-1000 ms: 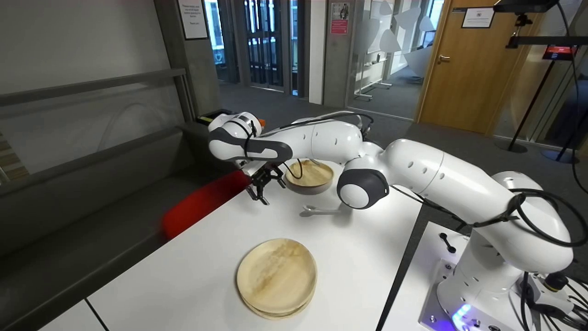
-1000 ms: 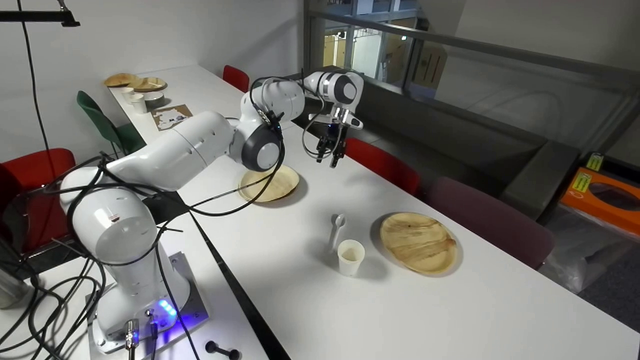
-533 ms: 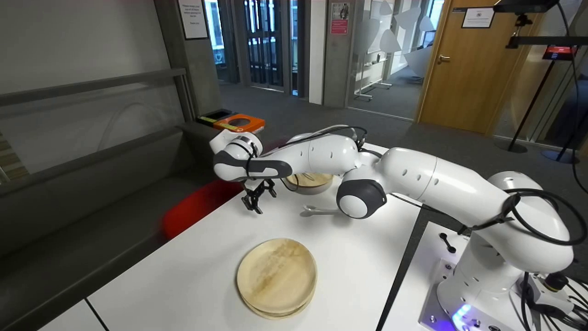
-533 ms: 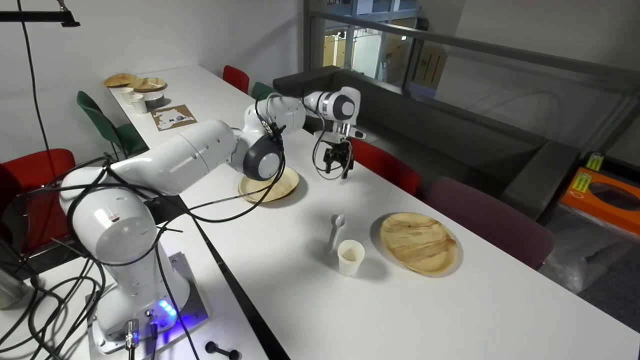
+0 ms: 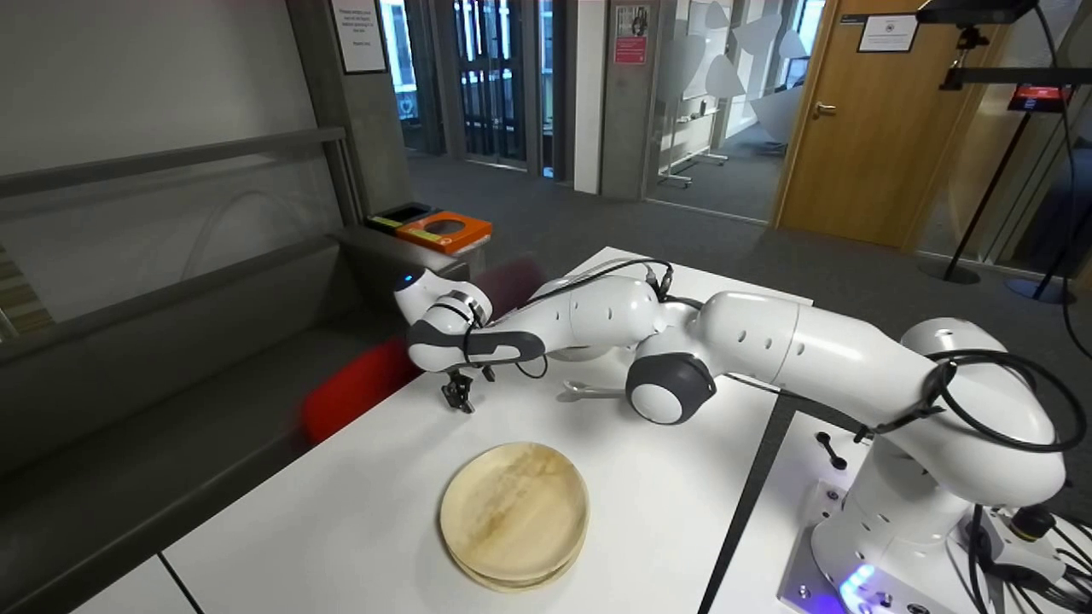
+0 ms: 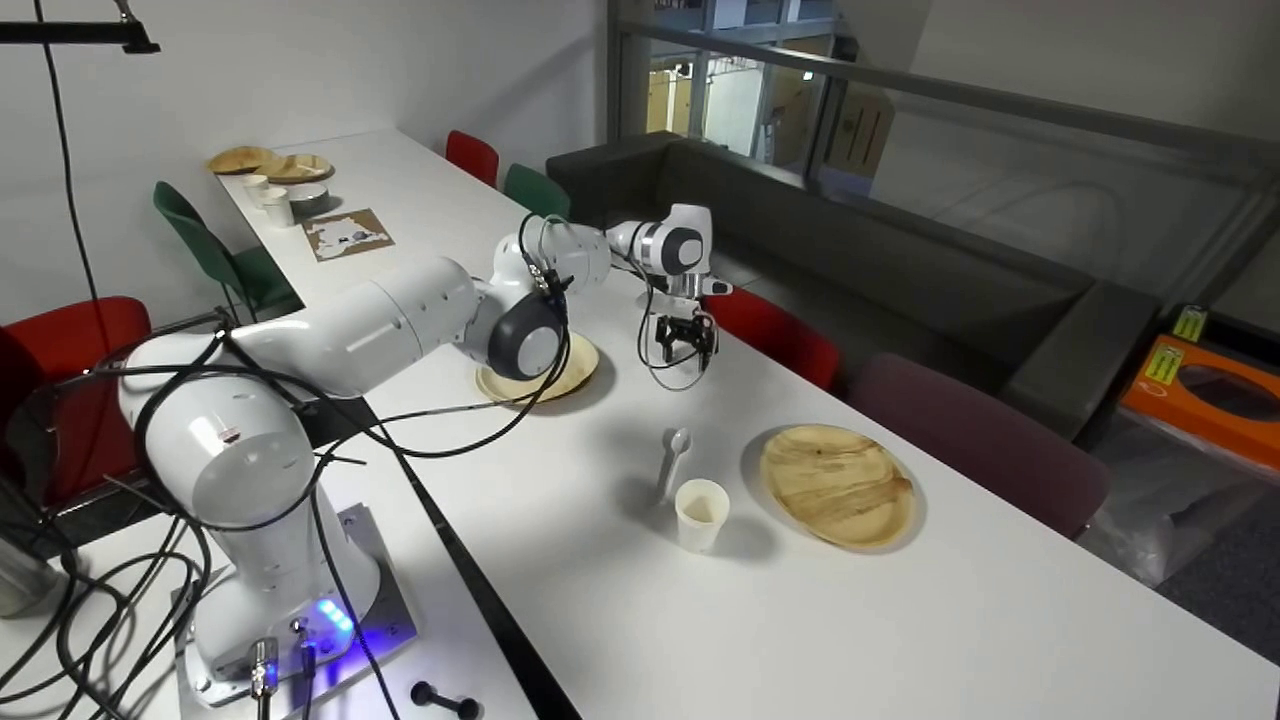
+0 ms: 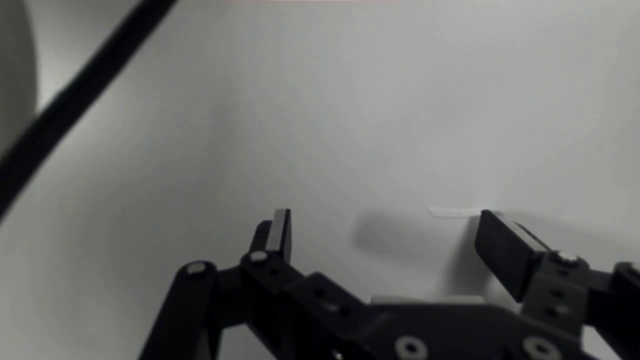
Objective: Stack up the plates
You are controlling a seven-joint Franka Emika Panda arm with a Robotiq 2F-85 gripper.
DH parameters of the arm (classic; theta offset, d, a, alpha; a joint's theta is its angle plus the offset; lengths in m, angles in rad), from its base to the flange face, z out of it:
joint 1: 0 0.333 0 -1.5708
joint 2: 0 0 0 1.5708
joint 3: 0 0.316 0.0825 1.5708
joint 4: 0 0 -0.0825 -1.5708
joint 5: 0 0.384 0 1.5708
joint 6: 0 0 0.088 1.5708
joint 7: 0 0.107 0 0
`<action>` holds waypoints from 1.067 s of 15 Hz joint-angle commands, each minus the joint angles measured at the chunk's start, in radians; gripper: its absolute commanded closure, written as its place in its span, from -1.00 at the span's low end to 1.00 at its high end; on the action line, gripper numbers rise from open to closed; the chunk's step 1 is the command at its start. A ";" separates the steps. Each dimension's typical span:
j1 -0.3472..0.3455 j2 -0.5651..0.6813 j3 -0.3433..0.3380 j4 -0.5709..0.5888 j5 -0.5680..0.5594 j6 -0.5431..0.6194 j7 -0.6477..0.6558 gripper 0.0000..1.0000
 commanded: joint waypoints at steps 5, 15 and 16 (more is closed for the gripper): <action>0.025 -0.008 -0.010 -0.001 -0.031 0.076 -0.146 -1.00; 0.064 -0.056 -0.019 0.007 -0.039 0.041 -0.081 -1.00; 0.065 -0.061 -0.018 0.007 -0.036 0.039 -0.067 -1.00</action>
